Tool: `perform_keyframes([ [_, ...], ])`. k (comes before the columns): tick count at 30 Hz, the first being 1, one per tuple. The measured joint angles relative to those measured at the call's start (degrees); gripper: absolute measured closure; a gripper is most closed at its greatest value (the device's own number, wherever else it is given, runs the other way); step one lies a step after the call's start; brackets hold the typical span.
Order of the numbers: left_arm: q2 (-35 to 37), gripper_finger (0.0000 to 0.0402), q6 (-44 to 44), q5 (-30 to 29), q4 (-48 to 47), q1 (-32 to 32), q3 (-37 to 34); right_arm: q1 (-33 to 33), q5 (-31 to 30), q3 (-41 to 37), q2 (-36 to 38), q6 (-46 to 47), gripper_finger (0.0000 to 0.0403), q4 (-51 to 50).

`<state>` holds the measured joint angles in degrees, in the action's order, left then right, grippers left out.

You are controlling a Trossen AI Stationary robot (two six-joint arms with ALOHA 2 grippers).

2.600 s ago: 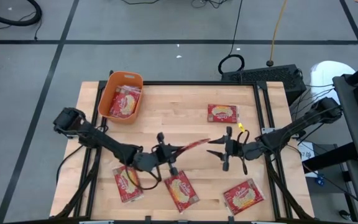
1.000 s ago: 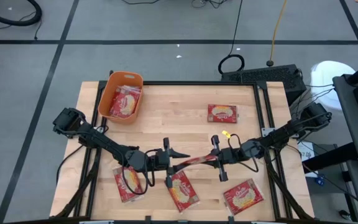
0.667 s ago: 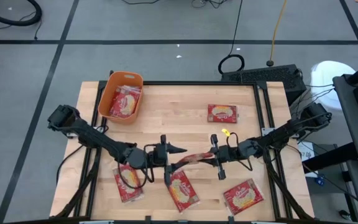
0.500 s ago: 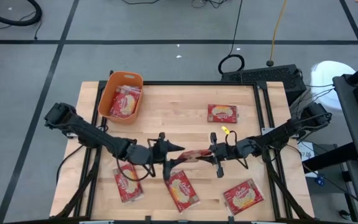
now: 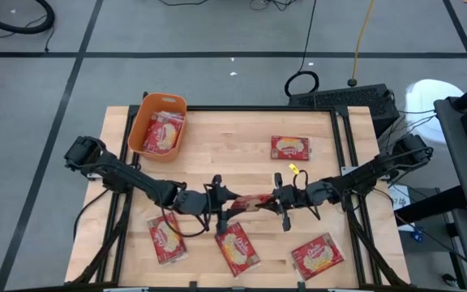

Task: Sort popcorn bags into baskets
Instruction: Put the red popcorn bag into the orange bin

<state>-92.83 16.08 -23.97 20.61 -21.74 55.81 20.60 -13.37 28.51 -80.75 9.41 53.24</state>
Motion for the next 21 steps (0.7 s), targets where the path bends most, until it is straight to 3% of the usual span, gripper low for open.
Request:
perform_keyframes([
  [4, 0.1, 0.0239, -0.9, -0.6, 1.0, 0.0, 0.0, 0.0, 0.0, 0.0, 0.0, 0.2, 0.0392, 0.0],
  [14, 0.1, 0.0382, -2.4, -0.2, 0.9, 0.0, 0.0, 0.0, -0.2, 0.0, 0.0, -1.0, 0.0392, 0.2],
  [18, 0.1, 0.0376, -2.4, -0.1, 1.2, 0.0, 0.0, 0.0, -0.3, 0.0, 0.0, -0.9, 0.0377, 0.9],
  [21, 0.1, 0.0362, -2.6, 0.2, 1.3, 0.0, 0.0, 0.1, -0.3, 0.0, 0.5, -0.9, 0.0339, 1.7],
])
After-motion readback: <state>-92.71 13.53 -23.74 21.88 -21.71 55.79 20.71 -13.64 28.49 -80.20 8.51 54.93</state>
